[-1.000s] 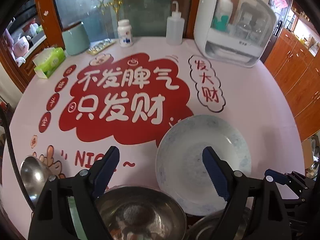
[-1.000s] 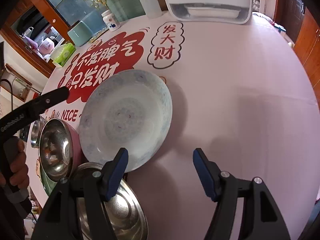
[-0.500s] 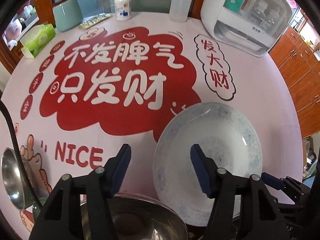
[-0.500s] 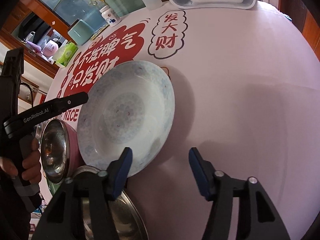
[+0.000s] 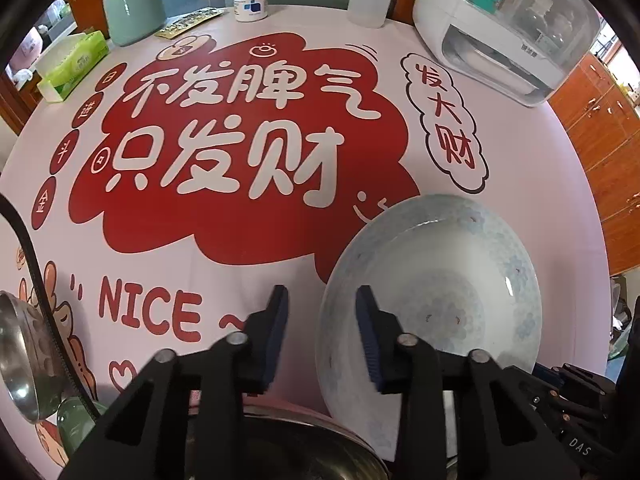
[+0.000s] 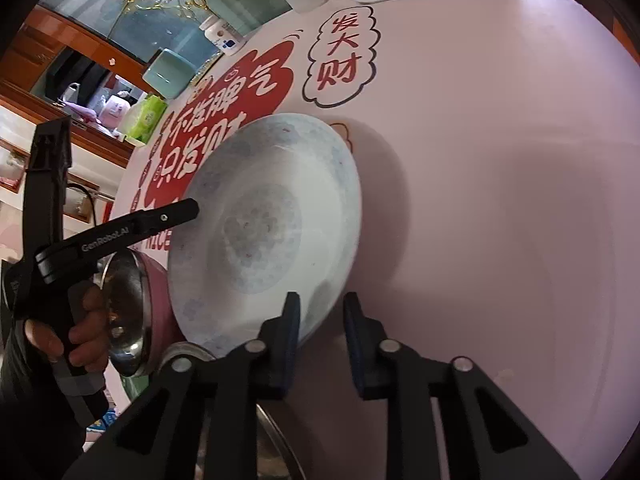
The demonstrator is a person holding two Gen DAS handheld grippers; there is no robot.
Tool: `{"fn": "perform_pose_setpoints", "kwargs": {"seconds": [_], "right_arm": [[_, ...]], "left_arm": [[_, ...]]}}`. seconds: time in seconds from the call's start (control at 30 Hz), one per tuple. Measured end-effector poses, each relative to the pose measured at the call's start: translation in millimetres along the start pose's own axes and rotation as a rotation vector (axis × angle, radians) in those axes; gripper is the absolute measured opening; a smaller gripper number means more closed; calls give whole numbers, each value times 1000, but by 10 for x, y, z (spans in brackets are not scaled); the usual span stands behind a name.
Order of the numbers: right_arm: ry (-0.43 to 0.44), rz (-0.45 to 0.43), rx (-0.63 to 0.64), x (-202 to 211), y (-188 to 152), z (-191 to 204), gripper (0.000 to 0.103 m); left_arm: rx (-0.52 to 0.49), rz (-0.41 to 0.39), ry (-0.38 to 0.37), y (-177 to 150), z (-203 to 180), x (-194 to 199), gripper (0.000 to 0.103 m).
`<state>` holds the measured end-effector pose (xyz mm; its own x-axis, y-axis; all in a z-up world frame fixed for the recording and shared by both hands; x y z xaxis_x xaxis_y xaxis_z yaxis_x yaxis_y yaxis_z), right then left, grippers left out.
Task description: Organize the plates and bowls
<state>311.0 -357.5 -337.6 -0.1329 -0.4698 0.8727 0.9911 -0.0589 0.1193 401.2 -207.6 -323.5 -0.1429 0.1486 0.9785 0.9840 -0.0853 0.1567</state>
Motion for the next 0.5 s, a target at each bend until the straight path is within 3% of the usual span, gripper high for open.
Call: {"fn": "perform_pose_setpoints", "kwargs": {"seconds": [0.37, 0.5], "right_arm": [[25, -10, -13, -6, 0, -14, 18], [41, -12, -23, -20, 9, -21, 18]], "left_arm": [[-42, 22, -16, 28, -63, -115, 16], [-58, 28, -20, 30, -94, -141, 17]]}}
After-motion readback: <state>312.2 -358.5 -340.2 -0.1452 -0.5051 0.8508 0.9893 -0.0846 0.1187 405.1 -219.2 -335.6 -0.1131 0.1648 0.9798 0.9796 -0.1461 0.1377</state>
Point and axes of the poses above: each gripper's, at about its wrist camera, not at the fingertips, and x roughly against the way its jaws point, z to its left, y to its top, the point moved 10 cm from there along -x, roughly the way its jaws point, and after that the axes turned 9 degrees about z, right-handed, at the moved point
